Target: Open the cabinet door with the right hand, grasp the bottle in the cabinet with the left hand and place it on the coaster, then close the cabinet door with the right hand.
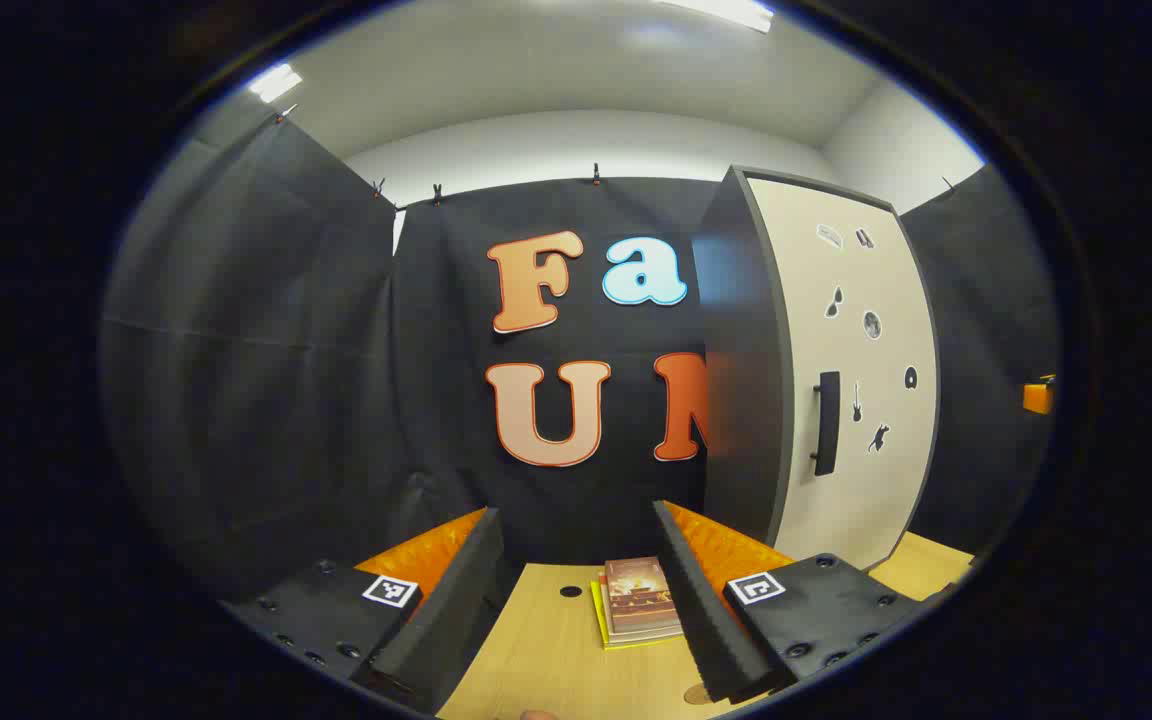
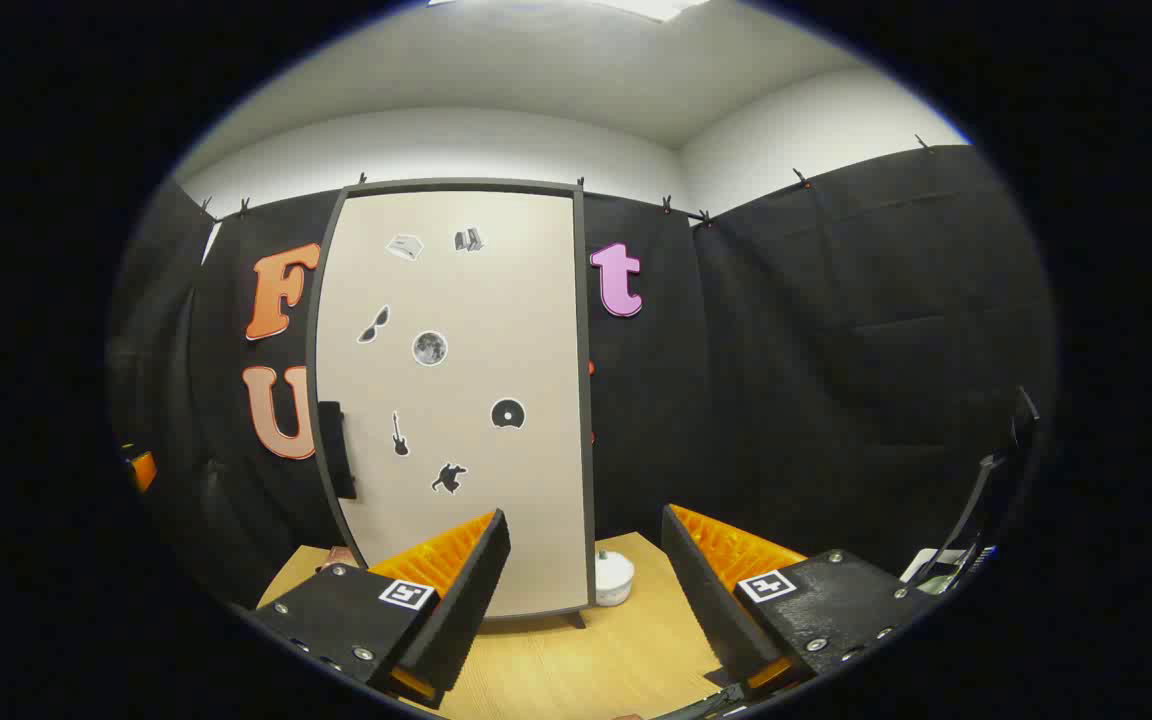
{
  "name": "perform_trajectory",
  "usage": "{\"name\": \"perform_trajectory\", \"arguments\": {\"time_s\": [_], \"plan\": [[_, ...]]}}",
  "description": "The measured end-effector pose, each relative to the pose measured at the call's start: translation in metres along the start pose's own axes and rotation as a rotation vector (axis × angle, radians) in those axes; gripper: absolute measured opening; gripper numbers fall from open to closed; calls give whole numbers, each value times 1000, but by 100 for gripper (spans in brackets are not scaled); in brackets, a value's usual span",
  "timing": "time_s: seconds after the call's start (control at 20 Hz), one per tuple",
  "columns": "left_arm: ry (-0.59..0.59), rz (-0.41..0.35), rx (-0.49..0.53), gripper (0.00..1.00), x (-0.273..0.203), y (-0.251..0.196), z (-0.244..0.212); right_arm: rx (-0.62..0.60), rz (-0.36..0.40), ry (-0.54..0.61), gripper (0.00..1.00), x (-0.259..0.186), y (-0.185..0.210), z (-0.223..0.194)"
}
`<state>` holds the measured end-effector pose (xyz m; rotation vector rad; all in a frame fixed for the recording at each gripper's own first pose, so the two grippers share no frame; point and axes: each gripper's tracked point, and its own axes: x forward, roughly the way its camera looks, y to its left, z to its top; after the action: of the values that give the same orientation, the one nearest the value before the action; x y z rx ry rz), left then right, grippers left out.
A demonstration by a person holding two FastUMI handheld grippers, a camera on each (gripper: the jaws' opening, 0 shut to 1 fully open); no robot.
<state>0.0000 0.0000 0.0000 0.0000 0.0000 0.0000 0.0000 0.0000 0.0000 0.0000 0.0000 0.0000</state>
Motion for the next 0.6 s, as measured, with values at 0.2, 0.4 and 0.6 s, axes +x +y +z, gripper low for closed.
{"name": "perform_trajectory", "arguments": {"time_s": [0.2, 0.4, 0.6], "plan": [[-32, 23, 8, 94, -1, 14, 18, -6, 20, 18, 95, -8, 15, -2], [-55, 40, 36, 96, -8, 24, 41, -26, 36, 10, 95, -11, 19, 6], [-81, 34, 56, 94, -16, 16, 58, -13, 65, 12, 95, -15, 20, 7]]}}
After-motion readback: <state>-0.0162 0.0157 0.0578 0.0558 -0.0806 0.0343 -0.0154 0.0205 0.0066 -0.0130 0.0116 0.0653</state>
